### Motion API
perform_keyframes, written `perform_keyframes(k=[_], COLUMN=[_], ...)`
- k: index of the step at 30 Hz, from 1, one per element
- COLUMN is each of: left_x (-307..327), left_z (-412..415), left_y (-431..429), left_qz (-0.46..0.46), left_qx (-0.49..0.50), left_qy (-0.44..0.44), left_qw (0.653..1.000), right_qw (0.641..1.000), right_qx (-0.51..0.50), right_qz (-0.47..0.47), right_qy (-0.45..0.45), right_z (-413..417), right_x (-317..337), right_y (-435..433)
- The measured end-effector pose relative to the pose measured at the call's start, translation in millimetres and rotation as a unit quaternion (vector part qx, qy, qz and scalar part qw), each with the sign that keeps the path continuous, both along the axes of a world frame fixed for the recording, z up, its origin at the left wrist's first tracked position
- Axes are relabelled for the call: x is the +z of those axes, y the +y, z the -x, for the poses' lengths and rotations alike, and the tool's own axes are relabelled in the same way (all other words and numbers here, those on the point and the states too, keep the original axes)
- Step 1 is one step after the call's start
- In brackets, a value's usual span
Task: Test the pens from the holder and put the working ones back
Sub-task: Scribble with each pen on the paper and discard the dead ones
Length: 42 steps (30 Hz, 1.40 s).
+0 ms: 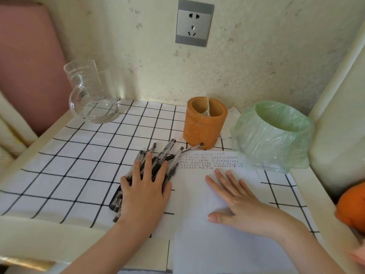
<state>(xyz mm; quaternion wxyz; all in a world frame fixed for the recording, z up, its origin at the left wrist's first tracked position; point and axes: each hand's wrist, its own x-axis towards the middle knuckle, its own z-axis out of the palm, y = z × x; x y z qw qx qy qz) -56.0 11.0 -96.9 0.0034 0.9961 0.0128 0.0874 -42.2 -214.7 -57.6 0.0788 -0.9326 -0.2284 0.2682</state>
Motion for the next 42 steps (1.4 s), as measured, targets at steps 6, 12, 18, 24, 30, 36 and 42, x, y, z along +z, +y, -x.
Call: perform_keyframes(k=[6, 12, 18, 24, 30, 36, 42], left_x=[-3.7, 7.7, 14.5, 16.0, 18.9, 14.1, 17.2], left_z=[-5.8, -22.0, -35.4, -38.4, -44.2, -41.3, -31.3], left_y=[3.8, 11.2, 28.8, 26.0, 18.5, 18.9, 26.2], left_qz=[-0.010, 0.054, 0.106, 0.100, 0.122, 0.115, 0.138], left_qx=[-0.090, -0.161, -0.125, -0.127, -0.066, -0.065, -0.049], left_qy=[-0.048, -0.113, -0.096, -0.120, -0.115, -0.114, -0.090], left_qw=[0.995, 0.979, 0.982, 0.980, 0.984, 0.985, 0.985], right_qw=[1.000, 1.000, 1.000, 1.000, 1.000, 1.000, 1.000], right_qx=[-0.001, 0.010, 0.013, 0.012, 0.010, 0.012, 0.010], right_qz=[-0.012, -0.016, -0.013, -0.014, -0.016, -0.011, -0.008], right_qy=[-0.009, -0.009, -0.015, -0.016, -0.012, -0.010, -0.013], right_z=[-2.4, -5.9, -5.9, -5.0, -5.0, -5.5, -6.0], right_x=[5.5, 3.6, 2.5, 2.8, 2.7, 3.2, 1.2], right_y=[2.9, 10.2, 8.7, 8.2, 8.5, 8.5, 8.5])
